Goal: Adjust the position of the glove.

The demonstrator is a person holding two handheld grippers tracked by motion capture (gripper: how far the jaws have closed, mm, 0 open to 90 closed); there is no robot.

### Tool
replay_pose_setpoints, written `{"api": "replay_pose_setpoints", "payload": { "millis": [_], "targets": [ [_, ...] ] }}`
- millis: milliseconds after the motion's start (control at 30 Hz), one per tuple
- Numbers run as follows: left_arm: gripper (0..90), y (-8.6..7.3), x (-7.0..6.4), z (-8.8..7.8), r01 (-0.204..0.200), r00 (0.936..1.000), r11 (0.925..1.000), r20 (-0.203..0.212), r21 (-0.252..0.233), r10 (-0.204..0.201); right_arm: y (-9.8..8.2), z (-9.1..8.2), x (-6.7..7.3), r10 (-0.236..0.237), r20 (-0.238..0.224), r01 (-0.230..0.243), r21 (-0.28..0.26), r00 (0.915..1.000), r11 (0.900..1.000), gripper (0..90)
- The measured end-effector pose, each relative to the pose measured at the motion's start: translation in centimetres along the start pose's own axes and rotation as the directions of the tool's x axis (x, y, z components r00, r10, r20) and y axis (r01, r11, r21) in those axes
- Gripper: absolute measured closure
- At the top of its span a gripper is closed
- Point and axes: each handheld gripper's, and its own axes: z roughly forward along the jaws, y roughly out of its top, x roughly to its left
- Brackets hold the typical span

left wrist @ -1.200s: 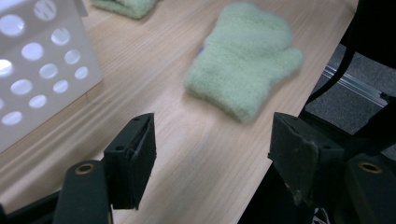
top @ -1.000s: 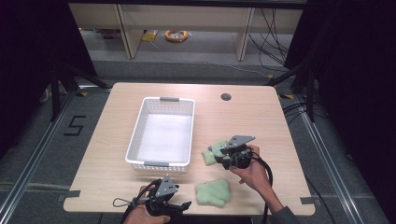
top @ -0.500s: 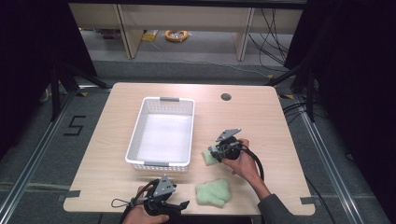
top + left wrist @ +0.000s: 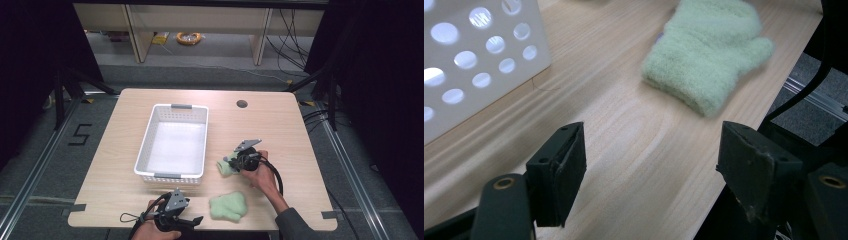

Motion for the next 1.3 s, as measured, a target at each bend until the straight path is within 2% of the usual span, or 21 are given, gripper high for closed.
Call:
{"api": "replay_pose_setpoints", "payload": {
  "millis": [33,133,200,267,300,367,400,467,567,700,767,800,833,900,967,1033,1067,1133,1200,1233,1300],
  "targets": [
    [27.1,0.0,0.1,-0.1,-0.010,0.9999,0.9999,0.002,0.008,0.010,-0.1,0.1,0.2,0.025,0.007,-0.024,-0.014,0.9997,1.000,84.4],
    [27.1,0.1,0.1,-0.2,-0.016,0.9999,0.9998,0.003,0.015,0.016,0.0,0.0,0.1,-0.005,-0.001,0.005,-0.027,1.0000,1.000,86.2],
    [27.1,0.0,0.1,-0.1,0.012,0.9999,0.9999,-0.005,0.009,-0.012,0.1,-0.6,0.4,0.017,0.012,-0.016,-0.039,0.9998,0.999,86.8],
    [27.1,0.1,0.2,-0.1,0.009,1.0000,0.9999,-0.001,-0.007,-0.009,0.3,-1.1,0.4,0.019,0.010,-0.018,-0.053,0.9998,0.998,86.9],
    [27.1,0.0,0.1,-0.1,0.032,0.9995,0.9995,0.000,-0.004,-0.032,0.3,-1.3,0.5,0.023,0.014,-0.022,-0.066,0.9996,0.998,86.9],
    [27.1,0.1,0.4,-0.3,0.004,1.0000,1.0000,-0.002,0.005,-0.004,0.5,-2.0,0.8,0.039,0.027,-0.037,-0.074,0.9989,0.997,86.9],
    [27.1,0.1,0.4,-0.3,0.007,1.0000,1.0000,-0.003,0.003,-0.007,0.6,-2.5,0.8,0.020,0.033,-0.018,-0.072,0.9993,0.997,86.9],
    [27.0,0.1,0.4,-0.3,0.010,0.9999,0.9999,-0.004,-0.001,-0.010,0.6,-3.2,1.1,0.027,0.029,-0.024,-0.106,0.9992,0.994,86.9],
    [27.0,0.1,0.3,-0.2,0.019,0.9998,0.9998,-0.004,-0.010,-0.019,0.6,-4.4,1.6,0.010,0.013,-0.009,-0.109,0.9999,0.994,86.9],
    [27.0,0.0,0.3,-0.3,0.018,0.9998,0.9998,-0.004,-0.007,-0.018,0.5,-6.9,3.2,-0.019,-0.008,0.017,-0.178,0.9998,0.984,86.9],
    [27.0,0.0,0.3,-0.3,0.019,0.9998,0.9998,-0.004,-0.004,-0.019,0.5,-7.5,3.6,-0.016,-0.013,0.013,-0.179,0.9998,0.984,86.9],
    [27.0,0.0,0.2,-0.3,0.043,0.9991,0.9991,-0.004,-0.005,-0.043,0.4,-7.8,3.9,-0.041,-0.028,0.034,-0.195,0.9988,0.980,86.9],
    [27.0,0.0,0.3,-0.3,0.033,0.9994,0.9995,-0.006,0.003,-0.033,0.0,-8.8,4.8,-0.039,-0.038,0.030,-0.211,0.9985,0.977,86.9],
    [27.0,0.0,0.5,-0.3,0.009,0.9999,0.9999,-0.014,0.009,-0.009,-0.2,-9.3,5.2,-0.030,-0.043,0.020,-0.210,0.9986,0.977,86.9],
    [26.9,0.0,0.5,-0.3,0.017,0.9998,0.9999,-0.011,0.003,-0.017,-1.0,-10.5,6.4,-0.026,-0.063,0.011,-0.217,0.9977,0.976,86.9],
    [27.0,0.0,0.4,-0.2,0.024,0.9997,0.9997,-0.007,-0.006,-0.024,-1.3,-10.8,6.7,-0.036,-0.056,0.023,-0.218,0.9978,0.976,86.9],
    [26.9,0.0,0.3,-0.2,0.040,0.9992,0.9992,-0.008,-0.007,-0.040,-1.9,-11.2,7.5,-0.020,-0.073,0.004,-0.213,0.9971,0.977,86.9],
    [27.0,0.0,0.3,-0.2,0.039,0.9992,0.9992,-0.008,-0.006,-0.040,-2.2,-11.3,7.9,-0.016,-0.070,0.001,-0.209,0.9974,0.978,86.8],
    [27.0,0.0,0.4,-0.4,0.017,0.9998,0.9998,-0.008,0.008,-0.017,-2.5,-11.4,8.2,-0.049,-0.081,0.030,-0.214,0.9956,0.976,86.9],
    [26.9,0.0,0.5,-0.4,0.013,0.9998,0.9999,-0.013,0.006,-0.013,-2.9,-11.6,8.7,-0.037,-0.080,0.021,-0.192,0.9961,0.981,86.8],
    [26.9,0.0,0.5,-0.4,0.013,0.9998,0.9999,-0.014,0.007,-0.013,-3.3,-11.4,9.1,-0.043,-0.083,0.027,-0.192,0.9956,0.981,86.8]
  ]
}}
